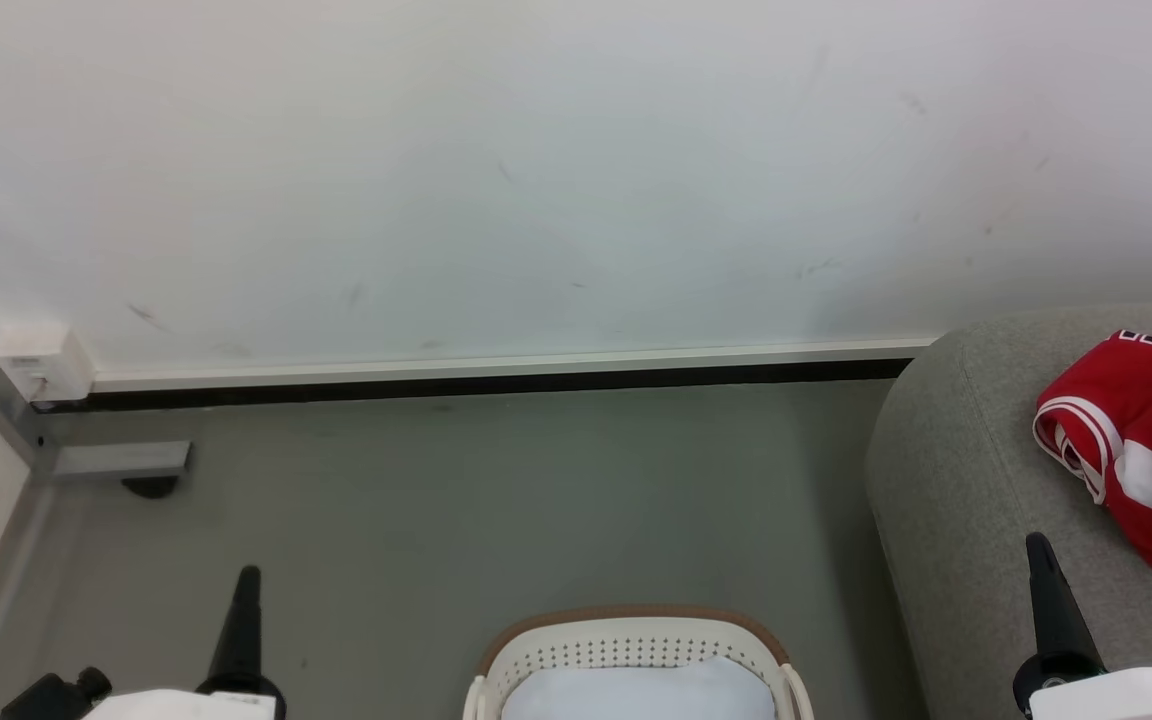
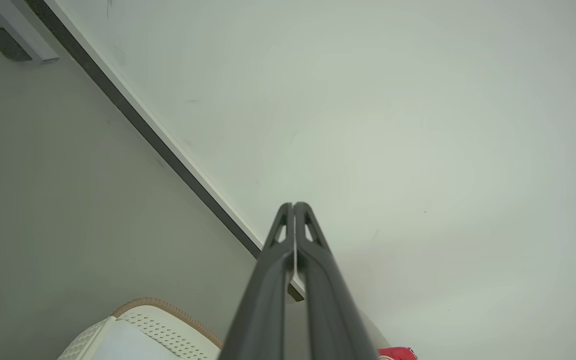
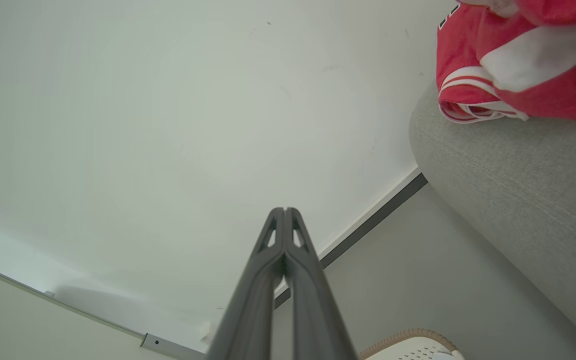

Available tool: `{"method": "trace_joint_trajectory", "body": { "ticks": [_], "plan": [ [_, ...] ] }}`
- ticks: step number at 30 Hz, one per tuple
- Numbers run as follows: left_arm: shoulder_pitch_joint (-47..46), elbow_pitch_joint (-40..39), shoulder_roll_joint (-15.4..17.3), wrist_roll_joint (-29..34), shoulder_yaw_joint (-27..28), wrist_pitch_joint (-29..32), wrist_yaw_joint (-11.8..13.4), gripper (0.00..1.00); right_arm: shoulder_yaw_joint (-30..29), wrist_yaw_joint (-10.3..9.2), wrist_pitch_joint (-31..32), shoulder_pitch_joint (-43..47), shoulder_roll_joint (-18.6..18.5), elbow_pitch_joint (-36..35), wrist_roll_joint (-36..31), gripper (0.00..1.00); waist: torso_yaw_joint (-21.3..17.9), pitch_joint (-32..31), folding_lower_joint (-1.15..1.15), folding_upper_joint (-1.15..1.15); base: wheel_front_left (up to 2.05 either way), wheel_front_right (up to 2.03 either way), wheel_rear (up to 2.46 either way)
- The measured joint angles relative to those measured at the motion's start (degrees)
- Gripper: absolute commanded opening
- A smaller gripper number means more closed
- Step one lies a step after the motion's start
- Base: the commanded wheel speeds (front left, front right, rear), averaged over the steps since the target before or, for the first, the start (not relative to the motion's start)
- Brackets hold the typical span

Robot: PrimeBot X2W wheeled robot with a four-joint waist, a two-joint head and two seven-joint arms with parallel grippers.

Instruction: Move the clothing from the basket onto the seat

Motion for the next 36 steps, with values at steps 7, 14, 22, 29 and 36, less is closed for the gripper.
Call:
{"method": "trace_joint_trajectory", "body": {
  "ticks": [7, 14, 22, 29, 36],
  "plan": [
    [-0.5, -0.1, 0.0, -4.3, 0.3, 1.0, 0.2, 0.0, -0.1, 0.0, 0.5, -0.2, -0.4, 0.0, 4.6, 0.0, 0.3, 0.1, 0.0, 0.0, 0.0, 0.0, 0.0],
    [-0.8, -0.2, 0.0, -7.5, 0.5, 1.9, 0.4, 0.0, -0.2, -0.01, 1.0, -0.3, -0.7, 0.1, 8.4, 0.0, 0.5, 0.1, 0.0, 0.0, 0.0, 0.0, 0.0],
    [-1.2, -0.3, 0.0, -11.9, 0.7, 3.1, 0.5, 0.0, -0.2, -0.01, 1.5, -0.6, -1.4, 0.1, 13.5, 0.0, 0.9, 0.2, 0.0, 0.0, 0.0, 0.0, 0.0],
    [-1.7, -0.4, 0.0, -15.3, 0.9, 4.1, 0.7, 0.0, -0.2, -0.01, 1.8, -0.9, -2.0, 0.1, 17.6, 0.0, 1.2, 0.3, 0.0, 0.0, 0.0, 0.0, 0.0],
    [-2.0, -0.5, 0.0, -18.3, 1.1, 4.9, 0.9, 0.0, -0.2, -0.01, 2.0, -1.2, -2.4, 0.1, 21.4, 0.0, 1.5, 0.4, 0.0, 0.0, 0.0, 0.0, 0.0]
  ]
}}
